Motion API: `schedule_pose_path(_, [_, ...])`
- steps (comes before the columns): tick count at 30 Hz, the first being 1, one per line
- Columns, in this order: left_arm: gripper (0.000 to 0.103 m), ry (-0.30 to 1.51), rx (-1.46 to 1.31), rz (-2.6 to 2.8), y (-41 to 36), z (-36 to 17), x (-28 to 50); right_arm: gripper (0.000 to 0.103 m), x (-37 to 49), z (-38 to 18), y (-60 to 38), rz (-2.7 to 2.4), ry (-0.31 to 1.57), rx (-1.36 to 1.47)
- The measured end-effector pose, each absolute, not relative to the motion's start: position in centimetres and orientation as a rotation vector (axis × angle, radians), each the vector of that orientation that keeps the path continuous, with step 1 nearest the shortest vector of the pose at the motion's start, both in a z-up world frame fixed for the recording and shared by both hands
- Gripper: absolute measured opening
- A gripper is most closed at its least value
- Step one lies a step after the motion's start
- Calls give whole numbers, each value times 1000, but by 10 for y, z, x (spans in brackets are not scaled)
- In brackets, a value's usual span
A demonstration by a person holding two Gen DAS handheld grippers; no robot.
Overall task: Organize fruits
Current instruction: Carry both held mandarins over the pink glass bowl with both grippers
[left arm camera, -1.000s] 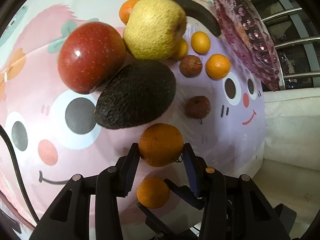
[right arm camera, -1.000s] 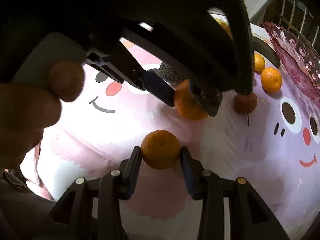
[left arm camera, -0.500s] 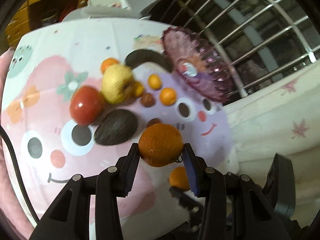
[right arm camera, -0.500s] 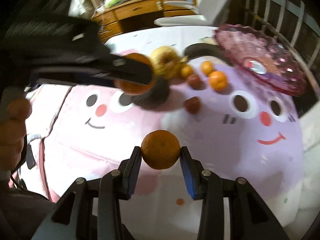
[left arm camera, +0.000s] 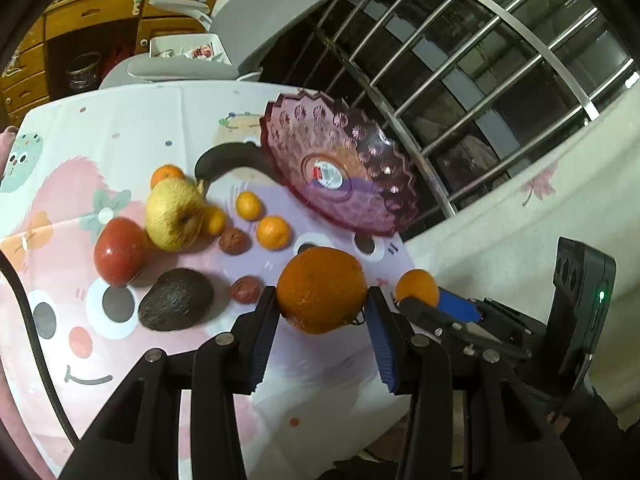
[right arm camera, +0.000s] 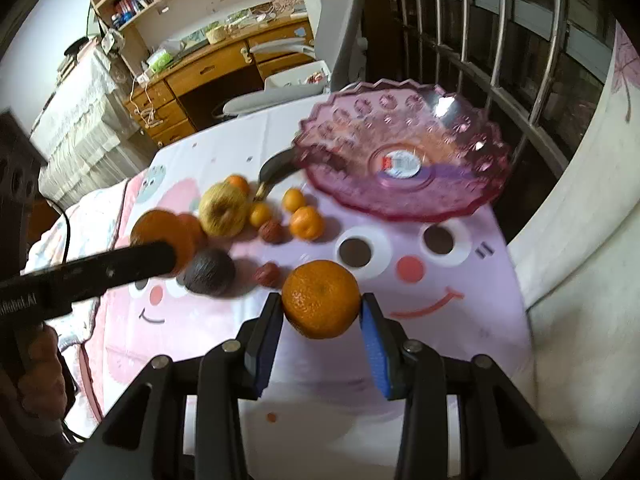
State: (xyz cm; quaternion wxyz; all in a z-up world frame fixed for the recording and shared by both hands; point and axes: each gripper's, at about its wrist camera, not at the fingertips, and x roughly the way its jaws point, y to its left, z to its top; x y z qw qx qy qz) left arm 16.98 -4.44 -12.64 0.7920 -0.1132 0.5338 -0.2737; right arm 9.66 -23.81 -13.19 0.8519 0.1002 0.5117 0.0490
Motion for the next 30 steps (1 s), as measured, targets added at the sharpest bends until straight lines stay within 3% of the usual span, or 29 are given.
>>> schedule_pose_path(18, [43,1105,-300,-362,-154,-137,221,40,182,-144,-344,259,1114,168])
schedule_pose_path(30, [43,1253,-325,-235,-204,-187,251,40,220,-184,-374,329,1228,128])
